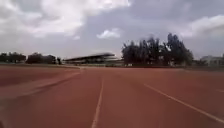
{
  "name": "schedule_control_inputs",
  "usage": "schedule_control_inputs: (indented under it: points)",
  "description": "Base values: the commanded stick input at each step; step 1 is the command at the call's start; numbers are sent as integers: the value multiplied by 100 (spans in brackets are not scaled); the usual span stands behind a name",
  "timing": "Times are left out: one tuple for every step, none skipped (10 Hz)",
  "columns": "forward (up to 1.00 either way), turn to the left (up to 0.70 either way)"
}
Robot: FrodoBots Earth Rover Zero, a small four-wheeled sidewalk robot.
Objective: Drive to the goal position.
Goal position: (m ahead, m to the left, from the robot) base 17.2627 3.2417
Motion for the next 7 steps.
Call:
schedule_control_inputs:
  points:
    - [45,0]
    - [45,0]
    - [45,0]
    - [45,0]
    - [45,0]
    - [45,0]
    - [45,0]
